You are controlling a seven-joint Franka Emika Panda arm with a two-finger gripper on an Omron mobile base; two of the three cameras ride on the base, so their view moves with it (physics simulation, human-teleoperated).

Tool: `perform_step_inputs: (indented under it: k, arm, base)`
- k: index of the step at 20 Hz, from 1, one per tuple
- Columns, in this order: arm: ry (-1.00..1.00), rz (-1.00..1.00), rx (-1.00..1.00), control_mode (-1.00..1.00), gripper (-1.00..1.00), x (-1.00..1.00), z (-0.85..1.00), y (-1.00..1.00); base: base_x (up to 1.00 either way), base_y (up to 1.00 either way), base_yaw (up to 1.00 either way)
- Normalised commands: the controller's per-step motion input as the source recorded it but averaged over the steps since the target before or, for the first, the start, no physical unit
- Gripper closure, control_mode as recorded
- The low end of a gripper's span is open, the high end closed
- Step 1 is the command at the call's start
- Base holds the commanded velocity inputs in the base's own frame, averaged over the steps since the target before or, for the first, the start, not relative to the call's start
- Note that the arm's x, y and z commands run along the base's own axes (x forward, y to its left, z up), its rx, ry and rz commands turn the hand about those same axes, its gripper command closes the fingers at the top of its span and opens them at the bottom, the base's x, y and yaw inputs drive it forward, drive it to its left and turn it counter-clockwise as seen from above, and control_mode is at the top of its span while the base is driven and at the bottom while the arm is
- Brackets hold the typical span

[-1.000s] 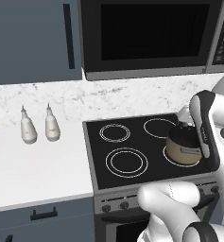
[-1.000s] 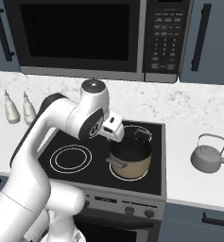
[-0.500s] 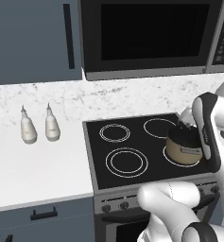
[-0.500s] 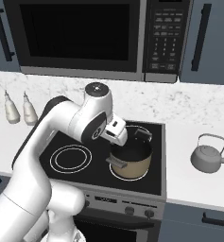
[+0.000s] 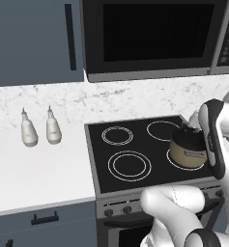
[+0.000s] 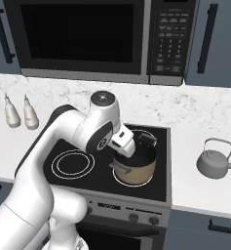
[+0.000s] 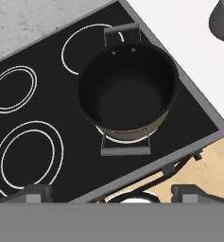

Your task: Pick the kettle from the counter and place it on a stove burner. Then turn the burner on.

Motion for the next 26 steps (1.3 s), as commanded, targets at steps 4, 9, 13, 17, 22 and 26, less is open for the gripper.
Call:
perform_step_inputs:
  k: [4,9,13,17,22,26]
  arm:
    - [0.0,-0.06,0.0,-1.0,-1.0,0.0,-0.06,0.0]
    - [0.0,-0.01,0.0,-1.0,-1.0,-0.06,-0.01,0.0]
    - [0.0,-0.03,0.01,-1.0,-1.0,-0.04,-0.08,-0.09]
    - [0.0,-0.07,0.0,-1.0,-1.0,0.0,-0.13,-0.06]
    - [0.0,-0.08,0.0,-1.0,-1.0,0.0,-0.1,0.0]
    - [0.0,-0.07,0.0,-1.0,-1.0,0.0,-0.09,0.0]
  base:
    - [0.0,0.0,0.0]
    - [0.0,0.0,0.0]
    - [0.0,0.0,0.0]
    - [0.0,0.0,0.0]
    - [0.0,0.0,0.0]
    - [0.0,0.0,0.0]
